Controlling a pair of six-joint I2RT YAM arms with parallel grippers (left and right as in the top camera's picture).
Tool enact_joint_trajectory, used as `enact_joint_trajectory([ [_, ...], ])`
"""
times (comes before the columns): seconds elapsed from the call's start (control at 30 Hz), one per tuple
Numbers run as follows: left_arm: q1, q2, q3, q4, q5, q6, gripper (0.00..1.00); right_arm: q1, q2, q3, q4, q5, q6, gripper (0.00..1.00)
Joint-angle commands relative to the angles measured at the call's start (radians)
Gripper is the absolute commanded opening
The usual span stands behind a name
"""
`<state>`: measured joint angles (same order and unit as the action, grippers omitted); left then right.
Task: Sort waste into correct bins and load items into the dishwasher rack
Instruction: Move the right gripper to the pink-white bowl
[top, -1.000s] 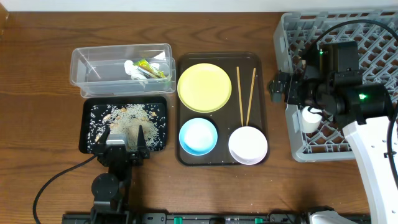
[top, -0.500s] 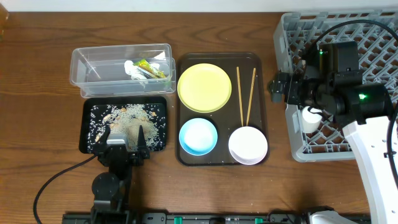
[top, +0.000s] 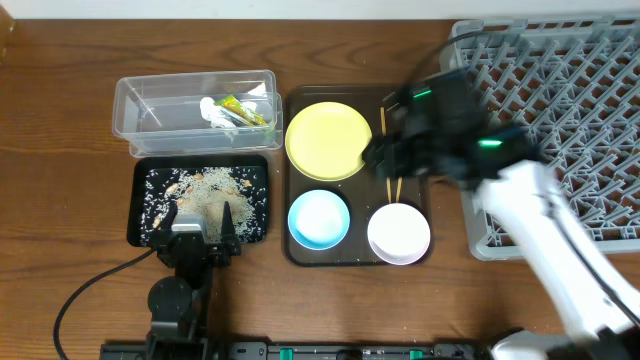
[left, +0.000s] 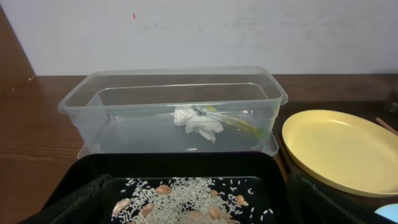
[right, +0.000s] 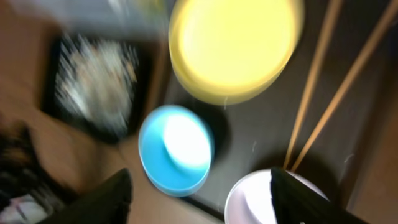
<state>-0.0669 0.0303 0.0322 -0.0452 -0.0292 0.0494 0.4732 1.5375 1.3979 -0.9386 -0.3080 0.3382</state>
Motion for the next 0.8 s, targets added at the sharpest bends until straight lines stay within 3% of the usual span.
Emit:
enact_joint_trajectory([
  [0.0, 0.006, 0.001, -0.028, -0.024, -0.005, -0.005, 0.90, 0.116, 0.082, -0.001, -0.051, 0.188, 0.064, 0.64],
  [0.23, 0.006, 0.001, -0.028, -0.024, -0.005, -0.005, 0.89, 0.123, 0.134, -0.001, -0.143, 0.301, 0.121, 0.60],
  [0.4, 0.006, 0.001, -0.028, -0.024, -0.005, -0.005, 0.89, 0.083, 0.132, -0.029, -0.222, 0.320, 0.046, 0.57],
  [0.57, 0.006, 0.001, -0.028, -0.024, -0.005, -0.005, 0.89, 0.072, 0.133, -0.143, -0.197, 0.447, 0.058, 0.52],
  [0.67, 0.006, 0.001, -0.028, -0.024, -0.005, -0.005, 0.89, 0.046, 0.133, -0.212, -0.151, 0.425, 0.056, 0.49],
  [0.77, 0.006, 0.001, -0.028, -0.024, -0.005, -0.005, 0.89, 0.006, 0.133, -0.260, -0.099, 0.330, -0.037, 0.50],
])
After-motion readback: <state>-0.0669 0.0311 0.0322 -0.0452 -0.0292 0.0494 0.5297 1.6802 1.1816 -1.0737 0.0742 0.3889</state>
